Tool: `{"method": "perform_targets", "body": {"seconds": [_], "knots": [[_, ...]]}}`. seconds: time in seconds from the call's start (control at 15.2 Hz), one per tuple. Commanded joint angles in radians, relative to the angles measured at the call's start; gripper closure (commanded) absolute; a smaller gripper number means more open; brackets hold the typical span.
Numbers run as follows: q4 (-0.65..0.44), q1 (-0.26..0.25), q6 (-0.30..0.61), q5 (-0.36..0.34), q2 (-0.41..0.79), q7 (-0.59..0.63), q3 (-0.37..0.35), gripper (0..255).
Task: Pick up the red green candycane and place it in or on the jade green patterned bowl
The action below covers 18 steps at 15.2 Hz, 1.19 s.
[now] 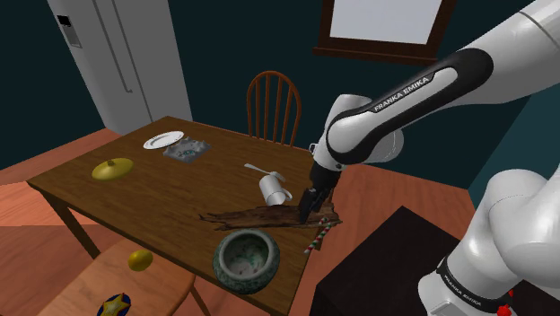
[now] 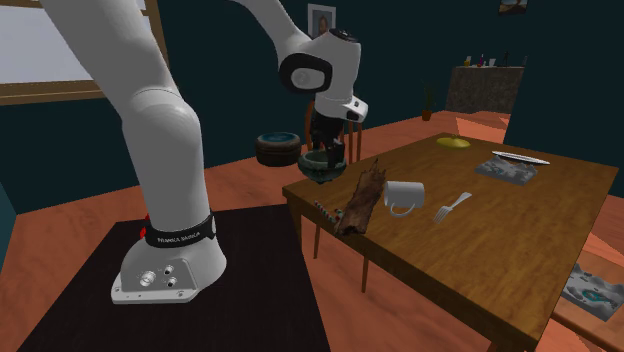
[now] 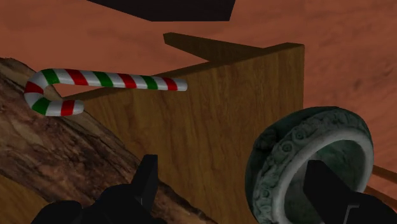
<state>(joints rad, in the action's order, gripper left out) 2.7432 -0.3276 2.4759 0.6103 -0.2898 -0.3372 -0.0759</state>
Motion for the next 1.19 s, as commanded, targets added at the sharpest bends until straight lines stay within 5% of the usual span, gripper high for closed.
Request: {"method": "perform_targets", "body": {"seconds": [0.0,0.33,0.79,0.86,1.12], "knots": [[0.002,-0.014,0.036,0.030,0.033,-0.023,-0.002,0],[0.000,-0.043,0.107,0.094,0.105,-0.065,-0.010,0],[0.000,-0.043,0.107,0.094,0.105,-0.065,-0.010,0],[0.000,-0.043,0.107,0.094,0.105,-0.065,-0.010,255],[0.000,-0.043,0.107,0.094,0.105,-0.065,-0.010,255]]}}
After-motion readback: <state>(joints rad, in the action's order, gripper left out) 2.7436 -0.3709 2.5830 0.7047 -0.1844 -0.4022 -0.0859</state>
